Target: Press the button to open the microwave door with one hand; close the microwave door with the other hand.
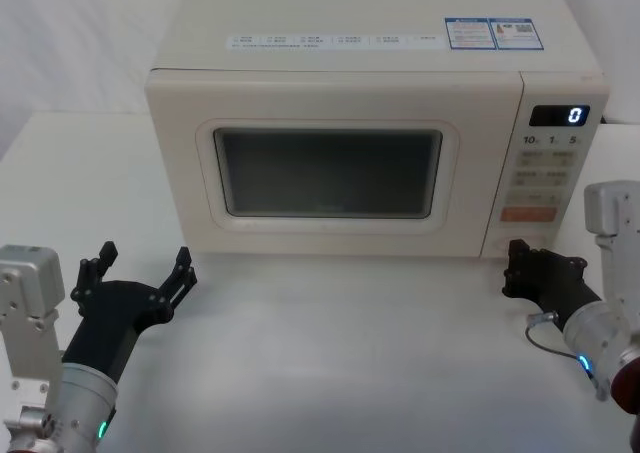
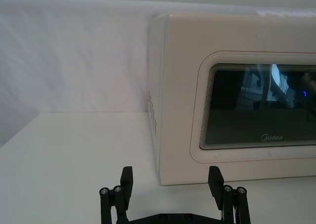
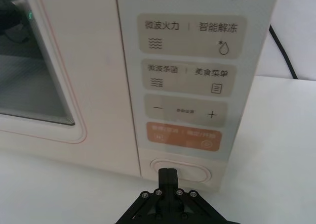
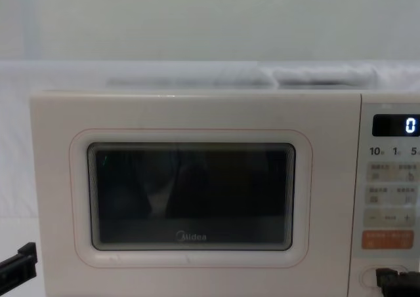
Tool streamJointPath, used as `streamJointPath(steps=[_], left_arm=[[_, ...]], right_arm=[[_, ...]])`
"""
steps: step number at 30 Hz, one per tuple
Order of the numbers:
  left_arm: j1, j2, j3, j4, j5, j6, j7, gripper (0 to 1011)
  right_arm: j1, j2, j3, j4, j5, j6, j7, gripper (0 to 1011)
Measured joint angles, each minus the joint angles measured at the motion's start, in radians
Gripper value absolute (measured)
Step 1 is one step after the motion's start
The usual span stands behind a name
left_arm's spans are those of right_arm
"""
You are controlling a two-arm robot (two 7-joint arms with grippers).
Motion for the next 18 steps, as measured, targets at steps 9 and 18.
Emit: streamJointPath(steps=[9,18], left_arm=[[0.0,0.0,0.0,0.0,0.0,0.0,0.0,1001],[0.0,0.0,0.0,0.0,0.0,0.0,0.0,1001]], right_arm=[[0.018,-0.009,0.006,0.028,-0.002,-0.003,-0.004,0],[0.028,-0.024,0.008,0.056,-0.004,-0.029,-0.01,0]])
